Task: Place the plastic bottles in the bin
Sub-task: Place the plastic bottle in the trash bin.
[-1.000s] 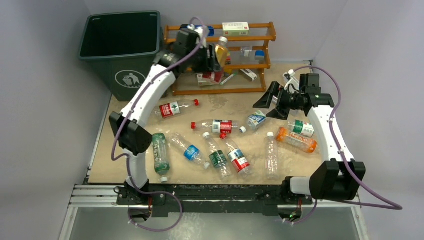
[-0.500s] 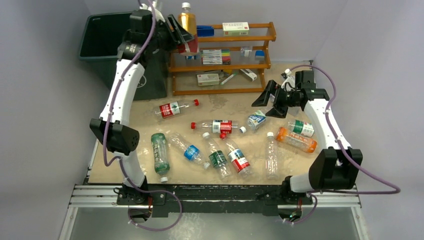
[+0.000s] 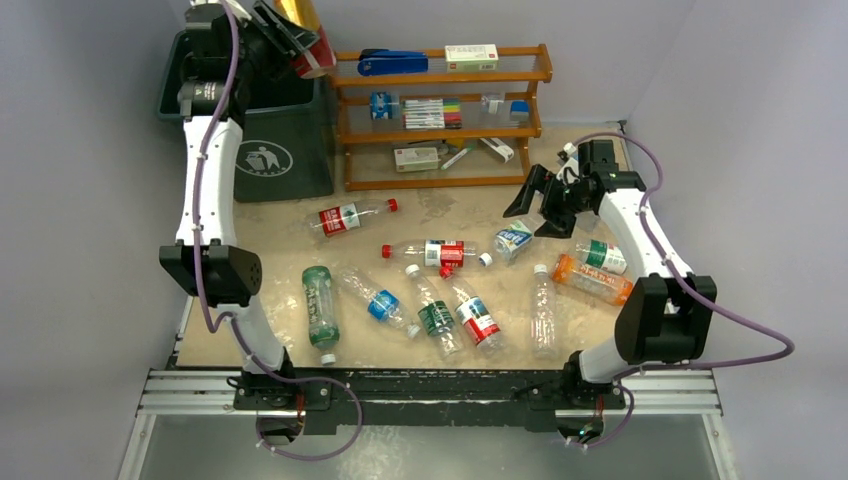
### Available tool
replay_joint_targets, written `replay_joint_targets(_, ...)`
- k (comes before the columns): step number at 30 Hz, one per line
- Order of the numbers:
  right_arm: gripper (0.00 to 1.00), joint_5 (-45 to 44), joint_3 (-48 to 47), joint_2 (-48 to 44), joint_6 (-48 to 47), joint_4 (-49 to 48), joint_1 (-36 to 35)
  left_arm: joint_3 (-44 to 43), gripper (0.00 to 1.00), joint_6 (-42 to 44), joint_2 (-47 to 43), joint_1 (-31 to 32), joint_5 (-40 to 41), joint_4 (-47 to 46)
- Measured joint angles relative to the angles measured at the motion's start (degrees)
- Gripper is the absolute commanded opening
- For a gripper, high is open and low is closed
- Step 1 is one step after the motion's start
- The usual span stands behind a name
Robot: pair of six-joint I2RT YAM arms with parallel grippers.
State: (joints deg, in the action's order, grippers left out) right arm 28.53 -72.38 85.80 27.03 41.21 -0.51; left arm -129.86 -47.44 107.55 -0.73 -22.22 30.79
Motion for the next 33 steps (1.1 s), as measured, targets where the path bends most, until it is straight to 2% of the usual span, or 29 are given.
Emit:
replay_joint_targets(8,1.0,-0.5,-0.37,1.62,-0.02,-0.04,-0.61,1.29,0.46,0.02,-0.63,-3.41,6.38,0.24)
replay_joint_targets(21,1.0,-0.52,-1.55,2.97,-0.79,-0.02,-0.72,4.26,0.5,5.62,-0.72,-4.17,16.76,6.25)
replay_joint_targets(23,1.0,-0.55,-1.55,3.1,-0.87,0.0,-0.72,4.28,0.54,6.84,-0.66,-4.17,18.1,7.67)
replay_joint_targets(30,1.0,-0.52,-1.55,3.13,-1.05,-0.02,-0.72,2.71,0.75,10.23,0.24,-4.17,21.24,11.17)
replay_joint_targets(33,1.0,-0.52,-1.55,3.13,-1.05,-0.02,-0.72,2.08,0.77,11.04,0.52,-4.17,21.73,11.5)
